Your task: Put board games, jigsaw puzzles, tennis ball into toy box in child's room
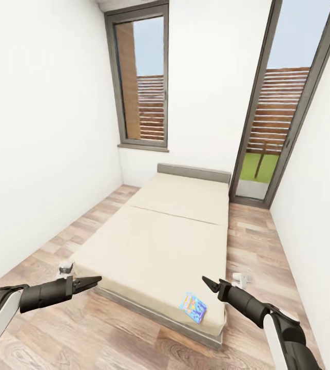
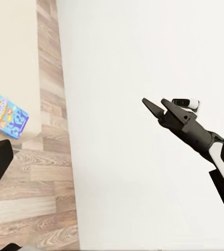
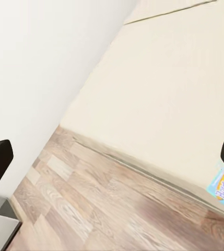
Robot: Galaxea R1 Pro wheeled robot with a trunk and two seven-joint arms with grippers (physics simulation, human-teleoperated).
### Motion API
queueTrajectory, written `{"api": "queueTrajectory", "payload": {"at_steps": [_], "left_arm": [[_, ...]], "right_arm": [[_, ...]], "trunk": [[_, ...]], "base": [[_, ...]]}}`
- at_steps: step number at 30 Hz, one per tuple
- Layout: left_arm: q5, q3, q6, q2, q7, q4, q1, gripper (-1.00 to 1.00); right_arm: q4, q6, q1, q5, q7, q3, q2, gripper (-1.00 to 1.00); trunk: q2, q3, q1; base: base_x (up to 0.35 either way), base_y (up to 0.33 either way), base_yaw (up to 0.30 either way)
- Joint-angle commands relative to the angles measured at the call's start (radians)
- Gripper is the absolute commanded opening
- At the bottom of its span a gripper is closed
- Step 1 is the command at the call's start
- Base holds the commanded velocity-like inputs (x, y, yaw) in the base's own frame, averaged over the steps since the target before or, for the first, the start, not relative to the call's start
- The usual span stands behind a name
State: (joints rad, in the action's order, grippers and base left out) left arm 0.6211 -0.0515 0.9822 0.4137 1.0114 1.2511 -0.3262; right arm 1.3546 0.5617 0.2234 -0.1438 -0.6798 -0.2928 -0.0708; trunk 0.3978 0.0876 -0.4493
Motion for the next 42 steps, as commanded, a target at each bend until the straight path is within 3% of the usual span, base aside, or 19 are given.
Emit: {"api": "queueTrajectory", "payload": {"at_steps": [1, 27, 42], "left_arm": [[0.0, -0.001, 0.004, 0.0, 0.003, 0.0, 0.0, 1.0], [0.0, -0.002, 0.004, 0.0, 0.002, 0.0, 0.0, 1.0], [0.0, -0.001, 0.004, 0.002, 0.003, 0.0, 0.0, 1.0]], "right_arm": [[0.0, 0.007, 0.001, -0.005, -0.003, -0.003, -0.001, 1.0], [-0.008, 0.006, 0.002, -0.005, -0.002, -0.003, -0.001, 1.0], [-0.006, 0.006, 0.002, -0.004, -0.002, -0.003, -0.002, 1.0]], "trunk": [[0.002, 0.001, -0.001], [0.002, -0.021, -0.001], [0.002, -0.034, -0.001]], "base": [[0.001, 0.001, -0.259], [0.0, 0.002, -0.259], [0.01, 0.123, -0.257]]}}
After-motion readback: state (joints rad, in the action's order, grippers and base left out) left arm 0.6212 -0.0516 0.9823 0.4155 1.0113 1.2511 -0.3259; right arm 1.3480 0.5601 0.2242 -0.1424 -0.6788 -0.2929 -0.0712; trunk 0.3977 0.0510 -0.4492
